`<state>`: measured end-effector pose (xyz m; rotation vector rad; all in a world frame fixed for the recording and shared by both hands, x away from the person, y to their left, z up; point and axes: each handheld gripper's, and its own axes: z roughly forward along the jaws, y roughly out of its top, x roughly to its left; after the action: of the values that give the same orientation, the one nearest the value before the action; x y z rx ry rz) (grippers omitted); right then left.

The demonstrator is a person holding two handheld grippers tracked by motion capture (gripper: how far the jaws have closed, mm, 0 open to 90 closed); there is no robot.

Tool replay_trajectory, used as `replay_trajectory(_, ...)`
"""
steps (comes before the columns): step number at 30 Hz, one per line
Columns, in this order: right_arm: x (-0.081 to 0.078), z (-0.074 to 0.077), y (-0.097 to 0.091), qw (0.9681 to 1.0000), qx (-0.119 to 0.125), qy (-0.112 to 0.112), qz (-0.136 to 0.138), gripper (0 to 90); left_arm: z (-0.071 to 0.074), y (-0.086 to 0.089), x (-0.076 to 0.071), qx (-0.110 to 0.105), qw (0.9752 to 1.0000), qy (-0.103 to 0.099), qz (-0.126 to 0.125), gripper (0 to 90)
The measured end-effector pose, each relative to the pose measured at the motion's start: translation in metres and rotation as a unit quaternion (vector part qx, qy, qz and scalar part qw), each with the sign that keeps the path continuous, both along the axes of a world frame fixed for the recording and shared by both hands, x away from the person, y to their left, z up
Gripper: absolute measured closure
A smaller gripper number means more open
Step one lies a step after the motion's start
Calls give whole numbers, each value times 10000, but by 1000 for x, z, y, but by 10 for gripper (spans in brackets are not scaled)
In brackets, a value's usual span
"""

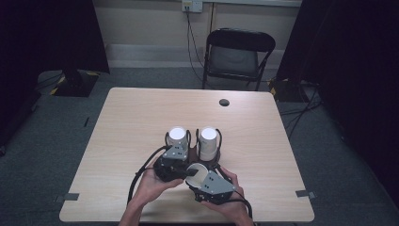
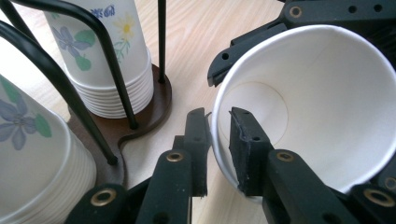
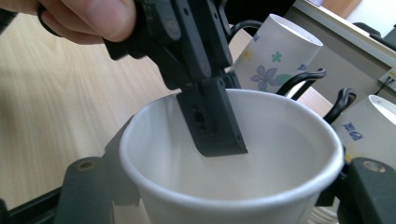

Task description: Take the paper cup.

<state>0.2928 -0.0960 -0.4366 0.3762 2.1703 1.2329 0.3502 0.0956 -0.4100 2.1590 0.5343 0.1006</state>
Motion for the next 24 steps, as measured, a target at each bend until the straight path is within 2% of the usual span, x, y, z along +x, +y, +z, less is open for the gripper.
replay_trajectory(8, 1, 1, -2, 10000, 33, 29, -34, 305, 1, 2, -1, -80, 10000, -50, 14, 747)
replay_trajectory(10, 2, 1, -3, 10000, 55, 39, -69, 302, 1, 3, -2, -191, 9997, -141, 38, 725)
replay_trajectory(14, 3, 1, -6, 9998, 148, 83, -118, 300, 2, 5, -3, -335, 9993, -169, 87, 697)
replay_trajectory(17, 4, 3, -7, 9997, 187, 92, -142, 300, 3, 7, -4, -424, 9987, -244, 157, 653)
replay_trajectory(21, 5, 3, -9, 9994, 255, 143, -176, 298, 5, 8, -10, -414, 9971, -497, 394, 590)
replay_trajectory(24, 5, 3, -11, 9991, 336, 170, -214, 298, 6, 10, -11, -507, 9960, -577, 457, 557)
